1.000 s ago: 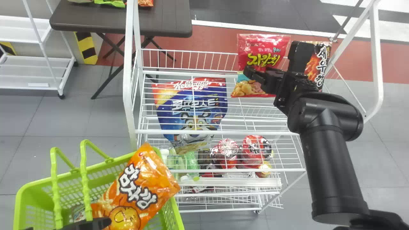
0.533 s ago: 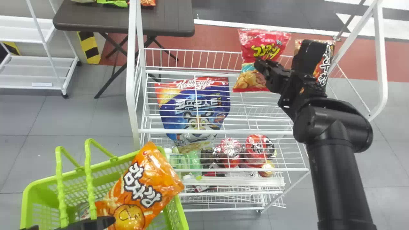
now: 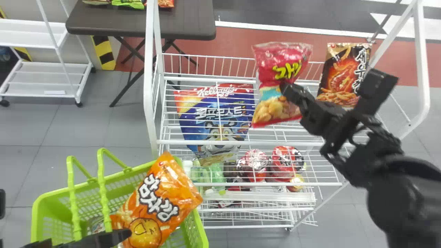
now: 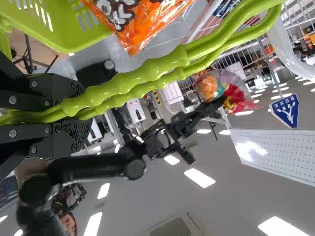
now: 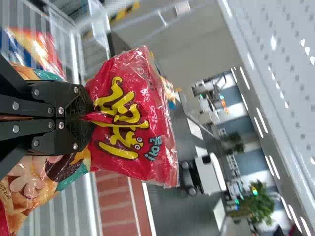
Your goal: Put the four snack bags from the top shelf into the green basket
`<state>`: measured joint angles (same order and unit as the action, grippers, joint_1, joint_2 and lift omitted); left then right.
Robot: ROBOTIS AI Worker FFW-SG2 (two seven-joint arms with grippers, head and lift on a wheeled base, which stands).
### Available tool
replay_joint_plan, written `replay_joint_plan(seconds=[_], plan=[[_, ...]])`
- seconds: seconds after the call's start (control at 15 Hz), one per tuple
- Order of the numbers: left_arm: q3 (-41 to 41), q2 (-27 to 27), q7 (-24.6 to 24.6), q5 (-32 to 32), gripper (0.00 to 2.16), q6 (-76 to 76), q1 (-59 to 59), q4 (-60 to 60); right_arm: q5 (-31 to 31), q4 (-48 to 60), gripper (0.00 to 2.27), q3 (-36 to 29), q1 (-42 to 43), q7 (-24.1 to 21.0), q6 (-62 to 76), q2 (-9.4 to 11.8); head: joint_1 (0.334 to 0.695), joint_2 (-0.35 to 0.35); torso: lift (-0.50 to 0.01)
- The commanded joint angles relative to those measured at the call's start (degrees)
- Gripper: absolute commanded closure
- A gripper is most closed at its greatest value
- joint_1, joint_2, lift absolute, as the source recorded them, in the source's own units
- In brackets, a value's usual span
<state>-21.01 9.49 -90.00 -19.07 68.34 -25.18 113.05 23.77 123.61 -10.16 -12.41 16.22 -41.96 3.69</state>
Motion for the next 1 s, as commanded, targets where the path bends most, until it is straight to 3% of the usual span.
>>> replay_joint_plan(seconds=[0.0, 0.27, 0.4, 0.47, 0.73, 0.93], plan=[[0.01, 0.0, -0.57, -0.09, 2.15, 0.0, 0.22, -0.02, 4.27, 8.93, 2.25, 1.11, -8.77, 0.66, -8.45, -0.08, 0.695, -0.072, 0.0], [0.18, 0.0, -0.57, -0.35, 2.15, 0.35, 0.49, 0.59, 2.25, 14.11, 2.25, 9.9, -14.92, 0.75, -19.0, 0.36, 0.695, 0.07, 0.0], [0.36, 0.09, -0.57, -0.61, 2.15, 0.53, 0.31, 1.03, -1.53, 12.53, 2.25, 16.23, -12.99, 0.57, -20.41, 0.8, 0.695, 0.138, 0.0], [0.62, 0.0, -0.57, -0.61, 2.15, 0.88, 0.14, 1.47, -1.88, 11.21, 2.25, 19.04, -10.97, 0.22, -21.29, 0.8, 0.695, 0.203, 0.0], [1.06, 0.0, -0.57, -0.61, 2.15, 0.88, -0.74, 2.7, -1.44, 9.45, 2.25, 27.39, -5.87, -2.07, -25.33, 0.27, 0.695, 0.343, 0.0], [1.24, 0.09, -0.57, -0.61, 2.15, 1.06, -0.83, 3.14, -1.09, 6.47, 2.25, 31.17, -2.88, -4.18, -31.66, 0.09, 0.695, 0.35, 0.0]])
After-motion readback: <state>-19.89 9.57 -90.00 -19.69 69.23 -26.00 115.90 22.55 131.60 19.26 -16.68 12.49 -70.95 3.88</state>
